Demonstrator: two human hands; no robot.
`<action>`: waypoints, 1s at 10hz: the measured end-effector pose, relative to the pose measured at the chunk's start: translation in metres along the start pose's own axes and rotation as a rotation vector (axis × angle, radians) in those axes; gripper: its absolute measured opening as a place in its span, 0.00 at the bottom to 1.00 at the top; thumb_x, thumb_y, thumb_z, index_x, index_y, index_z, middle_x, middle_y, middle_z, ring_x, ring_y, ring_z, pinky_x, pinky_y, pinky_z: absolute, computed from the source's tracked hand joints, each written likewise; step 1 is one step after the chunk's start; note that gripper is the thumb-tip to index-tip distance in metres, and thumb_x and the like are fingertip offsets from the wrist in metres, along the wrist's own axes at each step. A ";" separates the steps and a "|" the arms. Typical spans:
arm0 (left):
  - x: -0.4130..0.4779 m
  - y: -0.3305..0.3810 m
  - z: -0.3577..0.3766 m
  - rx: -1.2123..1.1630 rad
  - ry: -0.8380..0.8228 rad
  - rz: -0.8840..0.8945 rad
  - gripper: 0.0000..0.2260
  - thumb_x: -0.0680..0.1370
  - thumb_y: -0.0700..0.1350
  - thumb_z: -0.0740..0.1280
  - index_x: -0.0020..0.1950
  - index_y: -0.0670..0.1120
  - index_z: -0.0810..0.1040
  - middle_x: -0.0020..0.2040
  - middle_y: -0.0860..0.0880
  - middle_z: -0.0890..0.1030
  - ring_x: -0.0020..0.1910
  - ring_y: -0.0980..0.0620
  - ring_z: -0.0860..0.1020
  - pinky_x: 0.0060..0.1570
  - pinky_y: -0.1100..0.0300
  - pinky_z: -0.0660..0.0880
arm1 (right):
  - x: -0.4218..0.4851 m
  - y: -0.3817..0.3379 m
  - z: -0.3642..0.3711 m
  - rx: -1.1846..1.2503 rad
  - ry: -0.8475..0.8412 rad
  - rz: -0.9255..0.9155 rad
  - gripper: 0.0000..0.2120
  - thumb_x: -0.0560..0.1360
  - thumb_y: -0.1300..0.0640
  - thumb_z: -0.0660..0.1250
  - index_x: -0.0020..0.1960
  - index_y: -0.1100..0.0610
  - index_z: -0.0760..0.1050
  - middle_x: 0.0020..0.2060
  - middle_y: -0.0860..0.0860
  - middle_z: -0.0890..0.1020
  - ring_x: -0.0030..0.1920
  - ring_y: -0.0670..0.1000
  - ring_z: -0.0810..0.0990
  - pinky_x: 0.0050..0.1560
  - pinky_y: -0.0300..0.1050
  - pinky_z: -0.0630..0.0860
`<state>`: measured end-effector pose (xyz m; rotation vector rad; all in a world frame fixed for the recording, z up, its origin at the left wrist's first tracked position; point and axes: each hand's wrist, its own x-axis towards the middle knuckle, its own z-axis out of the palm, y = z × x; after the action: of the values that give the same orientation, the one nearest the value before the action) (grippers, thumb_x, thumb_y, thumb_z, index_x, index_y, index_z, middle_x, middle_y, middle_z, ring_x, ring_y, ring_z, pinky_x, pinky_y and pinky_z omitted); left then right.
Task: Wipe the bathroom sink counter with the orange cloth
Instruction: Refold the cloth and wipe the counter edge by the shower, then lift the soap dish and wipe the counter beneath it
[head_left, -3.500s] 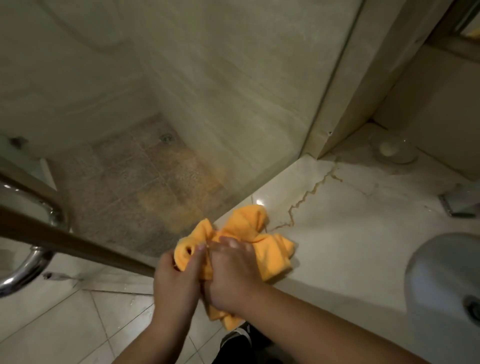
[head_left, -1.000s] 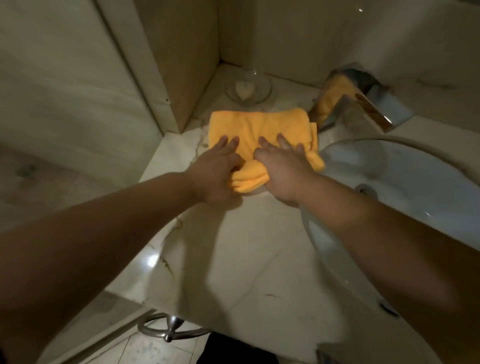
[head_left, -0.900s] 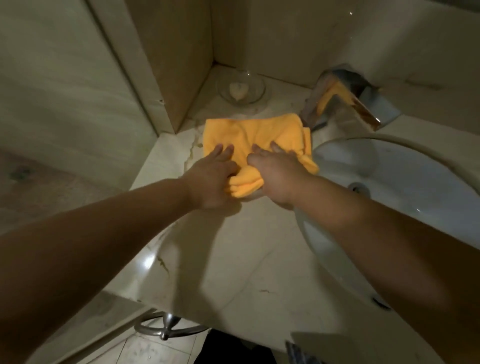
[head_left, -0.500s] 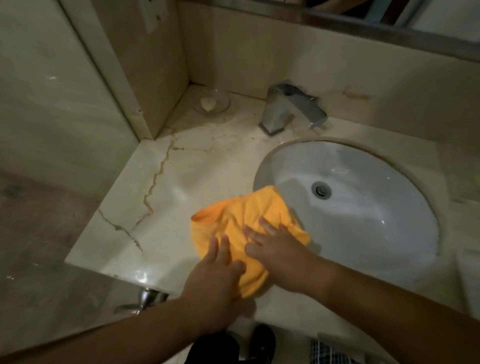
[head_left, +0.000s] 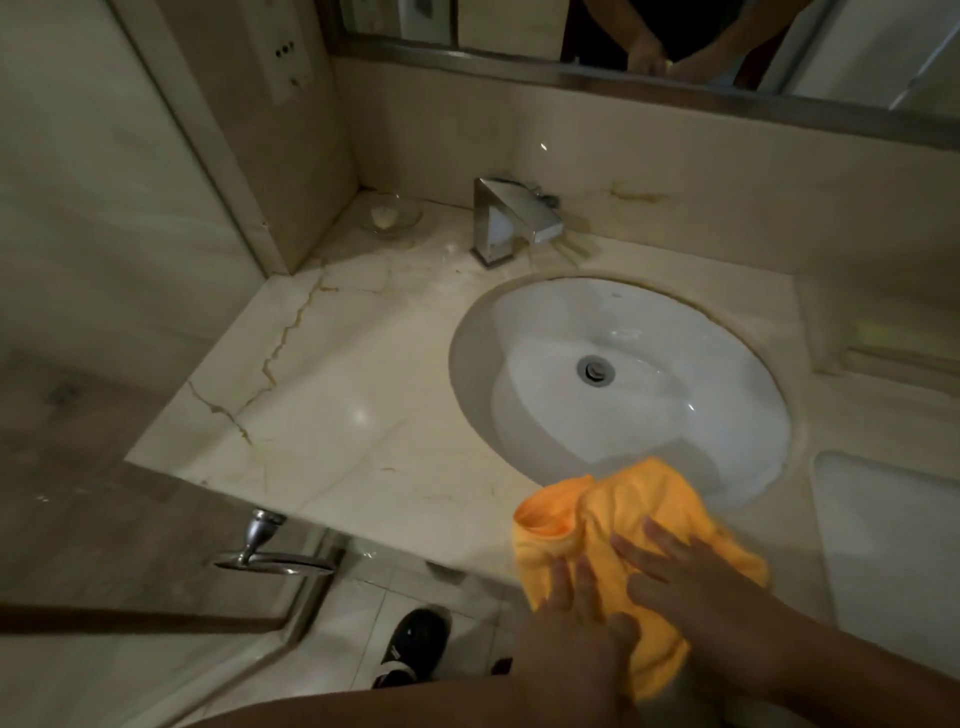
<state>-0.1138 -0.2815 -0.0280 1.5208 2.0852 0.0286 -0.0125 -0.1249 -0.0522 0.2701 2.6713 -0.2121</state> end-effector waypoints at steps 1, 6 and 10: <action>0.008 0.009 -0.024 -0.222 -0.062 0.034 0.12 0.75 0.46 0.58 0.53 0.51 0.80 0.66 0.39 0.75 0.64 0.39 0.74 0.59 0.51 0.75 | -0.017 0.032 -0.004 0.025 0.168 -0.013 0.16 0.67 0.33 0.64 0.51 0.36 0.69 0.71 0.37 0.64 0.70 0.48 0.68 0.58 0.47 0.73; 0.045 -0.182 -0.211 -0.803 0.589 -0.188 0.26 0.71 0.43 0.71 0.68 0.47 0.69 0.65 0.47 0.74 0.60 0.52 0.73 0.58 0.60 0.69 | 0.062 -0.036 -0.203 1.491 0.270 0.385 0.29 0.50 0.54 0.79 0.49 0.61 0.79 0.39 0.55 0.86 0.43 0.57 0.84 0.40 0.45 0.77; 0.198 -0.356 -0.271 -0.575 0.517 -0.413 0.34 0.64 0.50 0.75 0.66 0.42 0.68 0.62 0.41 0.75 0.60 0.40 0.75 0.59 0.51 0.73 | 0.257 -0.065 -0.240 1.526 0.613 0.744 0.07 0.70 0.57 0.71 0.45 0.56 0.75 0.37 0.50 0.79 0.38 0.50 0.77 0.41 0.42 0.75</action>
<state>-0.5852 -0.1539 0.0012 0.7702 2.4462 0.8652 -0.3532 -0.1016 0.0532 1.8996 2.0204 -2.0750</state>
